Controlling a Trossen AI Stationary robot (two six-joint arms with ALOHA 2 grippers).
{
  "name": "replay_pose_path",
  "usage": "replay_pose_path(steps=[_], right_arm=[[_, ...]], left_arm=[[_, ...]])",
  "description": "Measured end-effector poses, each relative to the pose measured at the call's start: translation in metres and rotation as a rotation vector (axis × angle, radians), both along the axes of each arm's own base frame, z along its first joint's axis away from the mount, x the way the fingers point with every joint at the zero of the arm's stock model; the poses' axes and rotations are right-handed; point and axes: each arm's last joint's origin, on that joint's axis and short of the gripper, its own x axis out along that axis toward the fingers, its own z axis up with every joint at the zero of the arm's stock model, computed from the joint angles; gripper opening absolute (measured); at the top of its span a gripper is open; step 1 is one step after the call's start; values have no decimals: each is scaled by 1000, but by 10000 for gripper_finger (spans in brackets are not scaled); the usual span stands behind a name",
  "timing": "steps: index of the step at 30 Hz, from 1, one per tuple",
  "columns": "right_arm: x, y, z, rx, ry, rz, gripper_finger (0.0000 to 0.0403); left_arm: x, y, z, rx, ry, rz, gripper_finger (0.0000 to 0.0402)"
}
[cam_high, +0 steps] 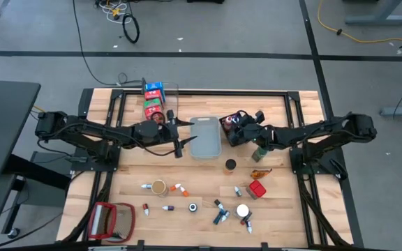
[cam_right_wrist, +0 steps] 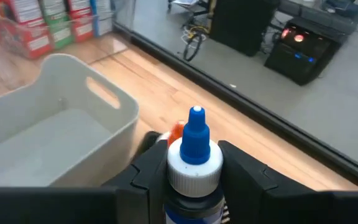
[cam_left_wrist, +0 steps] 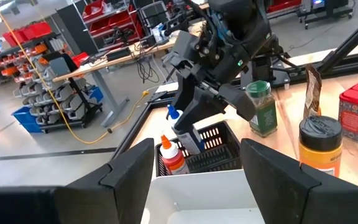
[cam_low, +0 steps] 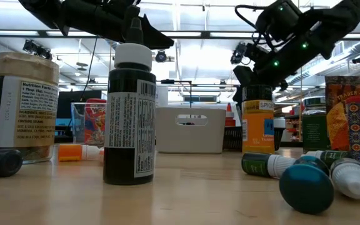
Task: Pick & Place Kitchen Items
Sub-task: Put the blue food coloring bottle into the black bin
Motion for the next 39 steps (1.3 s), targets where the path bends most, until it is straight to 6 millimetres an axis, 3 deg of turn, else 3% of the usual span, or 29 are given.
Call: replay_pose_path(steps=[16,24,39], right_arm=[[-16,-22,-31,45,-170,-29,132],[-11,-25,-40,46,-150,51,132],[-7,-25,-35,15,-206,74,133]], left_arm=[[0,0,0,17,6,-3,247],[0,0,0,16,6,-2,247],[0,0,0,17,6,-2,247]])
